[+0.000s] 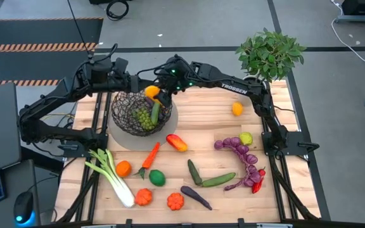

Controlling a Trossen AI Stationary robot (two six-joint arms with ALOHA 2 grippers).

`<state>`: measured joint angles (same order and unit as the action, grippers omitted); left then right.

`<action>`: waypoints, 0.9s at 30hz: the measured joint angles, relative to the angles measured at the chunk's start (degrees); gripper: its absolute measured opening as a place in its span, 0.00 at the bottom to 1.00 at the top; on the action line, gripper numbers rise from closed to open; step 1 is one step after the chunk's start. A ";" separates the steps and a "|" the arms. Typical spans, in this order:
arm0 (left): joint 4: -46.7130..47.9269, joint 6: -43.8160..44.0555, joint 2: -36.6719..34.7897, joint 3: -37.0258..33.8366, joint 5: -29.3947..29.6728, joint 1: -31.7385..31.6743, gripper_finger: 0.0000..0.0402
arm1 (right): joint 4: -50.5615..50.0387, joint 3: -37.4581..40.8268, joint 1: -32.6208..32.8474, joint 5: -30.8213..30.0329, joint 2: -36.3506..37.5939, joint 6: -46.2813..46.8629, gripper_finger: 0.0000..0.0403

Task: Build produce basket
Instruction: Put the yellow mango into the black wire basket, then put the orange mango into the black wire basket

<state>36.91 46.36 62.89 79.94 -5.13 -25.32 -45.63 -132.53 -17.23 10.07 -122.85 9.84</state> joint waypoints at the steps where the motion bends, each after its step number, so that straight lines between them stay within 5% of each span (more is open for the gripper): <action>1: 0.04 0.60 0.00 0.00 -0.01 0.00 0.73 | 0.40 0.00 -0.06 0.01 0.00 0.82 0.74; 9: 0.93 2.30 0.00 0.00 0.09 0.52 0.73 | -2.12 -0.03 -1.10 2.81 0.04 4.08 0.98; 15: 5.27 4.21 0.11 -0.04 0.00 3.18 0.73 | -23.80 -0.11 -1.72 7.38 0.09 0.06 0.95; 19: 10.71 4.91 0.11 -0.07 0.19 7.06 0.73 | -34.60 2.52 -0.90 4.17 0.33 -9.25 0.94; 27: 20.05 11.84 0.11 -0.09 10.12 12.43 0.73 | -40.20 10.54 -2.14 7.71 1.98 -10.13 0.94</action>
<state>56.95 58.20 63.00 79.85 4.99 -12.89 -85.83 -121.99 -19.37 17.77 -120.87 -0.29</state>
